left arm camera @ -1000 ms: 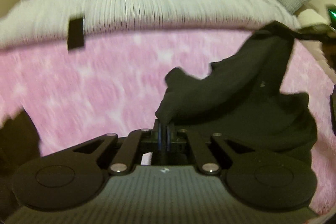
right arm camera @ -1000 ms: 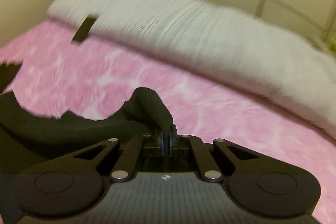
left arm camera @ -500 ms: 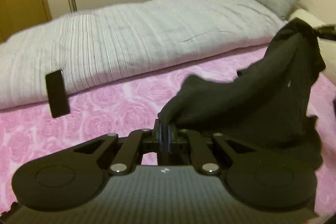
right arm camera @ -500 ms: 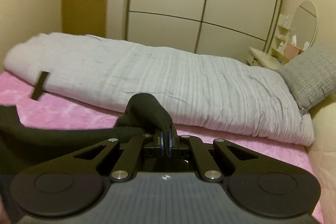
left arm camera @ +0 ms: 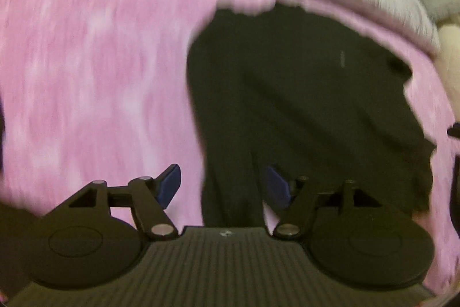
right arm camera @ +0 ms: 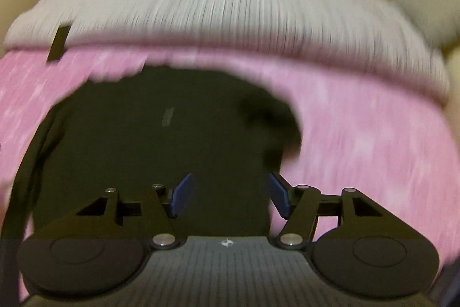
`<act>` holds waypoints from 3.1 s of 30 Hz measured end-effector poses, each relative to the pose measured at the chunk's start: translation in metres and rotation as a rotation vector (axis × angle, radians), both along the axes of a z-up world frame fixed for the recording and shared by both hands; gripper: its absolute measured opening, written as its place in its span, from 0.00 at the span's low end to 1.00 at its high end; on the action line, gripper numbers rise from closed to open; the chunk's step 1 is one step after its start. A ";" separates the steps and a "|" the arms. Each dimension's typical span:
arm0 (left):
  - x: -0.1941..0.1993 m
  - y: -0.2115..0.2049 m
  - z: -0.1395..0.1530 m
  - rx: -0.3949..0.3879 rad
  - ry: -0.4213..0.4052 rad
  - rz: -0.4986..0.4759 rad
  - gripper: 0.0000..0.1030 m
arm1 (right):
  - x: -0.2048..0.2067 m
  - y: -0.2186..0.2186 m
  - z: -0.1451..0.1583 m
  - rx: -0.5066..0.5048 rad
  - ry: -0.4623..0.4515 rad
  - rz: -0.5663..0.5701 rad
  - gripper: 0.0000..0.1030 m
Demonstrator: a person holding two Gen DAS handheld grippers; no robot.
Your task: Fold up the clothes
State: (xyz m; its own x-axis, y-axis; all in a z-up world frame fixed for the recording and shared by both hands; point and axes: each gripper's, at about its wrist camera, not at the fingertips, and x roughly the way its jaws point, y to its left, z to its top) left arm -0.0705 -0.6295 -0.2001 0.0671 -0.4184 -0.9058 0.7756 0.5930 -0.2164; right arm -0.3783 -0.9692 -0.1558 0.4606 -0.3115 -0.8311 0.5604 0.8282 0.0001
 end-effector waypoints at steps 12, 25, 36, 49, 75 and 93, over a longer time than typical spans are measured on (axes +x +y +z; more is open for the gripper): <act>-0.112 0.054 -0.054 0.154 0.032 -0.141 0.45 | -0.055 0.238 -0.069 0.099 0.185 0.508 0.63; -0.031 0.135 0.004 0.055 -0.103 -0.170 0.00 | -0.051 0.292 -0.119 -0.274 0.366 0.739 0.59; 0.088 0.159 0.063 0.040 -0.289 -0.192 0.03 | -0.040 0.323 -0.089 -0.217 0.402 0.683 0.03; -0.071 0.166 0.046 -0.045 -0.076 -0.162 0.52 | -0.038 0.356 -0.035 0.091 0.194 0.584 0.33; -0.246 0.069 -0.078 -0.050 0.299 0.122 0.01 | -0.083 -0.136 -0.136 0.438 0.059 0.262 0.05; -0.268 0.148 0.017 0.043 0.242 -0.193 0.01 | -0.233 -0.008 -0.014 0.421 0.240 0.254 0.02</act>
State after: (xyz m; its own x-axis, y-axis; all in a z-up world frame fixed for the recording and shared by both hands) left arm -0.3388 -0.4819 -0.1828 -0.2294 -0.3637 -0.9028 0.8041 0.4519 -0.3863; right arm -0.6115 -0.9775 -0.1702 0.2603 0.1668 -0.9510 0.3676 0.8937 0.2573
